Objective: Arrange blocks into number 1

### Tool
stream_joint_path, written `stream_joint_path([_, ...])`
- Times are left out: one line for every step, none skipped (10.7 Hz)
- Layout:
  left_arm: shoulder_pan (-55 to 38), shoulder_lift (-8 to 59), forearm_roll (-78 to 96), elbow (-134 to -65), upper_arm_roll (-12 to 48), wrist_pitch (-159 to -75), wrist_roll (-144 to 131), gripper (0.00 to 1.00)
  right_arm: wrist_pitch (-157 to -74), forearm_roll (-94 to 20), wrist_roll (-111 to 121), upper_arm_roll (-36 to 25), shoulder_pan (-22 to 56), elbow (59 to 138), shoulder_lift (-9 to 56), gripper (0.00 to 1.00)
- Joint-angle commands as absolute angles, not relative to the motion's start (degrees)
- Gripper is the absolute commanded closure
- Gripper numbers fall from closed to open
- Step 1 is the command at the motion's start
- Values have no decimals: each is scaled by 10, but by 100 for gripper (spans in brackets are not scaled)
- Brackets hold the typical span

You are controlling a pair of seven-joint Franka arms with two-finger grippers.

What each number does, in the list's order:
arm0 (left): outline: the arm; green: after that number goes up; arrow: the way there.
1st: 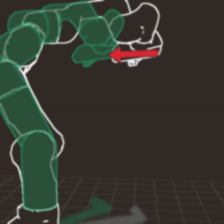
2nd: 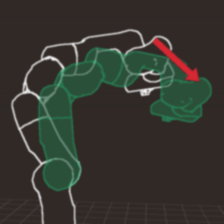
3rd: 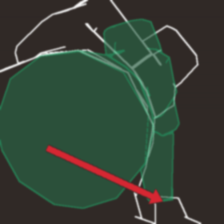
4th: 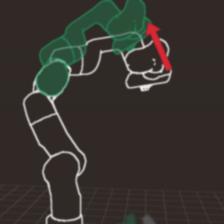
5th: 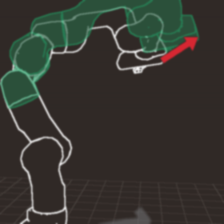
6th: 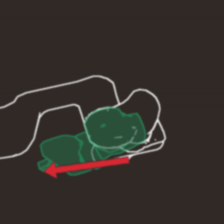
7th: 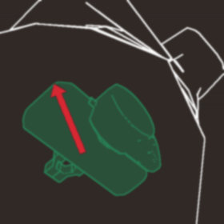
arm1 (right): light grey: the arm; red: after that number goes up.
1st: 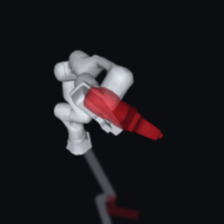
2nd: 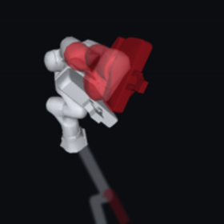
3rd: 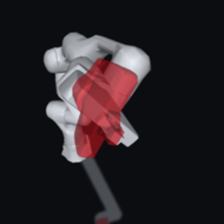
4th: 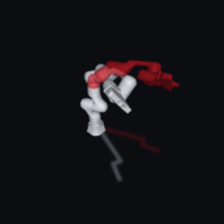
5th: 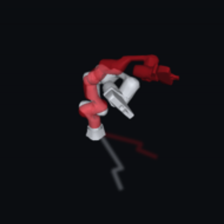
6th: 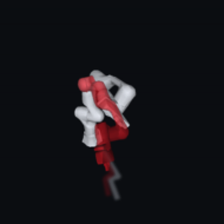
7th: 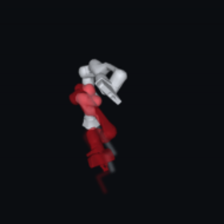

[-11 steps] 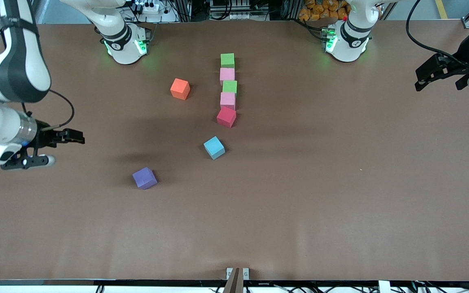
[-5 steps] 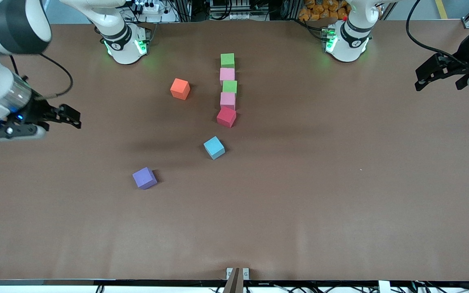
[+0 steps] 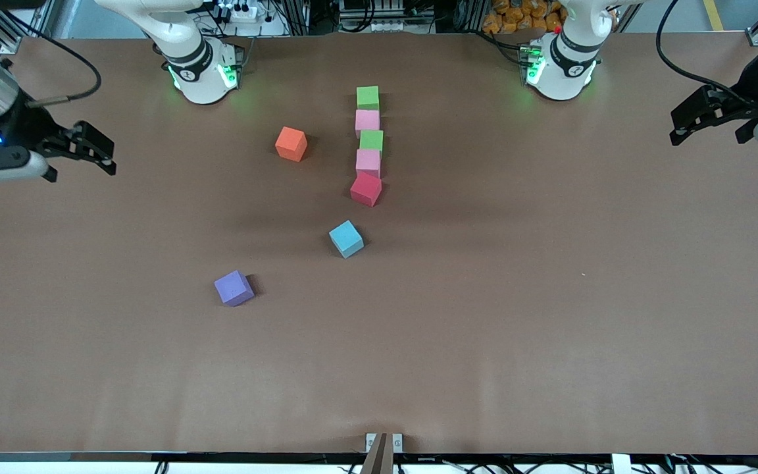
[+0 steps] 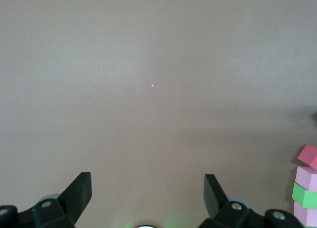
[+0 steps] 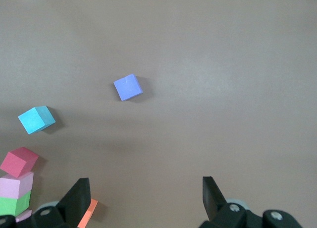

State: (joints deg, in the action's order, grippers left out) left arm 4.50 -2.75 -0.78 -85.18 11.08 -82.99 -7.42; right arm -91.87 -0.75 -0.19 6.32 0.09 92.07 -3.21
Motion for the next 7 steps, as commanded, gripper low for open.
stream_joint_path([44, -30, -18, -845, 110, -817, -63, 0, -893, -2, -14, 60, 3, 893, -27, 0])
stream_joint_path([44, -30, -18, -844, 110, -817, -64, 0, -894, -2, -15, 60, 3, 892, -27, 0])
stream_joint_path([44, -30, -18, -844, 110, -817, -64, 0, -898, -2, -15, 60, 3, 892, -26, 0])
stream_joint_path([44, -30, -18, -844, 111, -818, -64, 0, -902, -2, -15, 60, 3, 893, -24, 0])
stream_joint_path([44, -31, -18, -844, 110, -817, -64, 0, -903, -2, -15, 60, 2, 893, -21, 0])
stream_joint_path([44, -31, -18, -844, 110, -817, -64, 0, -902, -2, -15, 60, 1, 895, -21, 0])
stream_joint_path([44, -31, -17, -845, 109, -817, -64, 0, -900, -2, -16, 60, 1, 896, -21, 0])
